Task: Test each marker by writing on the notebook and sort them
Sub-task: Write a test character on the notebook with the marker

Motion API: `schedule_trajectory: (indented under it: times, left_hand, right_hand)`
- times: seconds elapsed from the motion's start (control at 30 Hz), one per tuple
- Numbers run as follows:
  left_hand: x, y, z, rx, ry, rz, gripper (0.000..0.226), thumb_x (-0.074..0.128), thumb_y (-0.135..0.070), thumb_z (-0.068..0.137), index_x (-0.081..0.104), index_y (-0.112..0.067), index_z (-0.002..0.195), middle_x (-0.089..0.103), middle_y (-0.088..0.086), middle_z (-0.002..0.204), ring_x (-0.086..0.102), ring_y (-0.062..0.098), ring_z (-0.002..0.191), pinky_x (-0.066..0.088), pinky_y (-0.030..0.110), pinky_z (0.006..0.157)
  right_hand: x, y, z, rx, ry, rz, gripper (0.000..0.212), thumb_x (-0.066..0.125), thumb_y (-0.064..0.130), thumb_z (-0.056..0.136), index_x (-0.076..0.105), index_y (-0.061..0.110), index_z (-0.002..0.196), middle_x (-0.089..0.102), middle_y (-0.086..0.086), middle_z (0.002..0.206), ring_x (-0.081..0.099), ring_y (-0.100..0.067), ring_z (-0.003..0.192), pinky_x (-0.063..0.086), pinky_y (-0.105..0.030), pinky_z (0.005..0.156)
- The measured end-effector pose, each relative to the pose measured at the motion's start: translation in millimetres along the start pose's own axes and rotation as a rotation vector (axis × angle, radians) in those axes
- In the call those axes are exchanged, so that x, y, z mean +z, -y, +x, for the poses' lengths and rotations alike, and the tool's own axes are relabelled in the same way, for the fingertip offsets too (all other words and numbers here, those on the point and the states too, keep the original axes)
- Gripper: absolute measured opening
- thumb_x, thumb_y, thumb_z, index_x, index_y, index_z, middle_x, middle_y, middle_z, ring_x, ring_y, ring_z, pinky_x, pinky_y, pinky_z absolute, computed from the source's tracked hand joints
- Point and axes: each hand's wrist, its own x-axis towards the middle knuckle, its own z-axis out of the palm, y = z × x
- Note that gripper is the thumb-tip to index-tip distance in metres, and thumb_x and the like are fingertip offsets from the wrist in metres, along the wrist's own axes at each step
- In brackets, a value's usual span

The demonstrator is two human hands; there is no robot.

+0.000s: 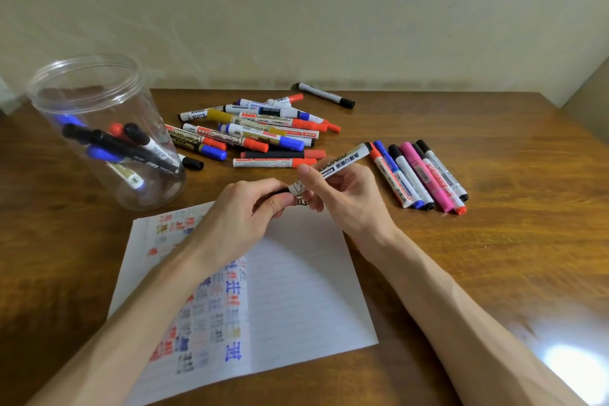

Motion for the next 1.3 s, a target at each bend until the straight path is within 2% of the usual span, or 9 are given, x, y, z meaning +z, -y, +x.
schedule_trajectory:
  times: [0.23,0.4,0.63,0.77,0.93,1.0,1.07,1.1,1.3]
  left_hand:
    - [-6,0,-1,-0.005,0.033,-0.102,0.020,0.056,-0.035,0.102,0.073,-0.027,0.097,0.066,0.002,0.078,0.061,0.024,0.076,0.050,0.038,0.065]
    - [-6,2,-2,0.019,0.003,-0.035,0.023,0.055,-0.039,0.099,0.072,-0.027,0.110,0.070,-0.015,0.085,0.067,0.007,0.086,0.055,0.023,0.071]
    - [-3,0,-3,0.147,-0.110,0.165,0.027,0.055,-0.040,0.100,0.068,-0.020,0.114,0.071,-0.015,0.104,0.067,0.003,0.099,0.057,0.026,0.079]
    - [-2,-2,-4,0.189,-0.148,0.276,0.028,0.052,-0.036,0.101,0.067,-0.015,0.113,0.071,-0.011,0.096,0.067,0.005,0.086,0.056,0.026,0.070]
    - [1,-5,-4,0.122,-0.092,0.221,0.019,0.050,-0.028,0.106,0.067,-0.019,0.109,0.067,-0.013,0.080,0.063,0.006,0.072,0.043,0.018,0.058]
    - [-15,4,-8,-0.025,-0.101,0.157,0.021,0.046,-0.028,0.108,0.066,-0.026,0.104,0.067,-0.017,0.085,0.065,0.000,0.078,0.045,0.016,0.061]
    - [-38,16,-15,-0.153,-0.186,0.064,0.021,0.044,-0.029,0.109,0.064,-0.032,0.105,0.064,-0.025,0.098,0.062,-0.009,0.095,0.048,0.014,0.076]
    - [-45,19,-16,-0.169,-0.219,0.019,0.021,0.044,-0.030,0.108,0.065,-0.033,0.107,0.065,-0.026,0.102,0.061,-0.010,0.099,0.050,0.015,0.082]
    - [-19,7,-10,0.011,-0.109,0.190,0.027,0.046,-0.043,0.100,0.066,-0.031,0.113,0.068,-0.023,0.097,0.063,-0.006,0.095,0.051,0.013,0.073]
  right_hand:
    - [-3,5,-1,-0.038,0.027,-0.005,0.023,0.069,0.028,0.102,0.074,0.010,0.089,0.074,-0.002,0.075,0.068,-0.013,0.065,0.055,-0.023,0.062]
    - [3,7,-2,-0.004,0.037,0.034,0.026,0.067,0.031,0.102,0.073,0.014,0.084,0.072,-0.001,0.072,0.064,-0.015,0.064,0.054,-0.024,0.064]
    - [15,5,-4,0.078,-0.039,0.135,0.031,0.070,0.039,0.099,0.075,0.013,0.082,0.075,-0.009,0.076,0.066,-0.021,0.065,0.056,-0.035,0.066]
    - [11,3,-3,0.051,-0.067,0.135,0.031,0.068,0.035,0.101,0.074,0.011,0.082,0.076,-0.013,0.078,0.068,-0.022,0.066,0.057,-0.034,0.065]
    - [12,3,-3,0.026,-0.059,0.072,0.032,0.067,0.034,0.102,0.072,0.015,0.076,0.073,-0.008,0.072,0.063,-0.017,0.062,0.053,-0.028,0.061]
    - [-7,0,6,0.117,-0.270,0.191,0.032,0.068,0.033,0.102,0.067,0.016,0.075,0.065,-0.002,0.065,0.057,-0.012,0.059,0.046,-0.026,0.060]
    - [-39,-2,16,0.192,-0.517,0.332,0.032,0.070,0.030,0.100,0.064,0.017,0.071,0.059,0.004,0.063,0.052,-0.009,0.059,0.044,-0.027,0.066]
    - [-47,-5,19,0.200,-0.544,0.330,0.031,0.070,0.031,0.099,0.067,0.017,0.071,0.060,0.004,0.065,0.053,-0.009,0.062,0.044,-0.030,0.070]
    - [-20,-13,12,0.154,-0.317,-0.062,0.039,0.070,0.041,0.099,0.071,0.006,0.083,0.071,0.000,0.067,0.062,-0.007,0.059,0.049,-0.027,0.063]
